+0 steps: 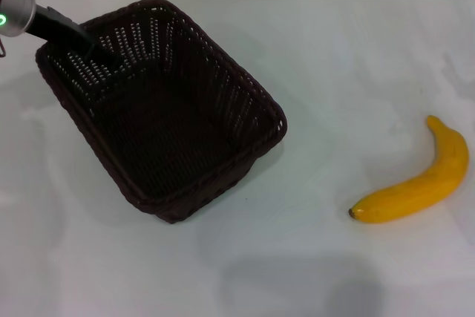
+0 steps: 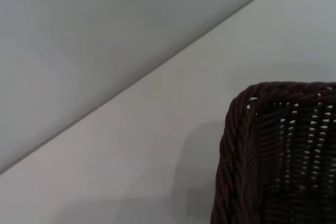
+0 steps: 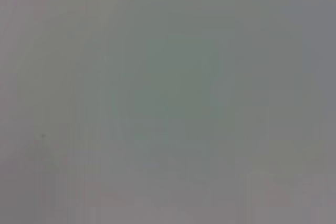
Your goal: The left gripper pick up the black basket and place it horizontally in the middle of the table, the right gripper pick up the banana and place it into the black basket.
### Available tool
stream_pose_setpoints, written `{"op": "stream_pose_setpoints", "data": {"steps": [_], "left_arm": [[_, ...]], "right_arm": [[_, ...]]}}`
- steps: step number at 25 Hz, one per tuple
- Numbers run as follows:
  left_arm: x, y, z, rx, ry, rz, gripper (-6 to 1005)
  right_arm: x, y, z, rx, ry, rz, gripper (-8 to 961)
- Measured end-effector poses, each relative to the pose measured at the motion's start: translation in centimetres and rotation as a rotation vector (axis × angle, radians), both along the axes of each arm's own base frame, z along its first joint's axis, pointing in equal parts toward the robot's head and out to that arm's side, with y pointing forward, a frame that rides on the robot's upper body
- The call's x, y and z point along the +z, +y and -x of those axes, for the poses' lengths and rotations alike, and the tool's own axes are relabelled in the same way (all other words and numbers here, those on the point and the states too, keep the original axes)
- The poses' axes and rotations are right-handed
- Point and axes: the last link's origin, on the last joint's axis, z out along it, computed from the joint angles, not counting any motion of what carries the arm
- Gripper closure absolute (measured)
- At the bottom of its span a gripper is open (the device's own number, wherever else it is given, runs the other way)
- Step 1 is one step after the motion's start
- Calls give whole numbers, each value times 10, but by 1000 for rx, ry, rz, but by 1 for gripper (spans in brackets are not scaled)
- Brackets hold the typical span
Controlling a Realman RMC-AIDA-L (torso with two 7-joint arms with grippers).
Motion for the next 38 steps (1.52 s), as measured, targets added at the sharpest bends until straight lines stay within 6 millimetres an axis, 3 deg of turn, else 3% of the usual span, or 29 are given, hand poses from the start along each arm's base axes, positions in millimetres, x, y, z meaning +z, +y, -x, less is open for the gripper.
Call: {"op": "stream_pose_setpoints", "data": {"steps": [4, 12, 22, 27, 34, 38], "left_arm": [[-1, 0, -1, 19, -3, 2, 131], [1, -1, -4, 62, -36, -8, 507], [24, -15, -13, 126, -147, 62, 679], [35, -22, -13, 162, -286, 54, 740], [60, -33, 1, 218, -508, -33, 793], [64, -41, 14, 274, -607, -89, 805]], "right_arm": [[1, -1, -1, -2, -2, -3, 83], [2, -2, -2, -7, 0, -7, 83], [2, -3, -4, -14, 1, -11, 82], [2, -3, -4, -13, 1, -10, 82], [4, -3, -6, -16, -3, -13, 82], [8, -4, -9, -25, -12, -22, 82]]}}
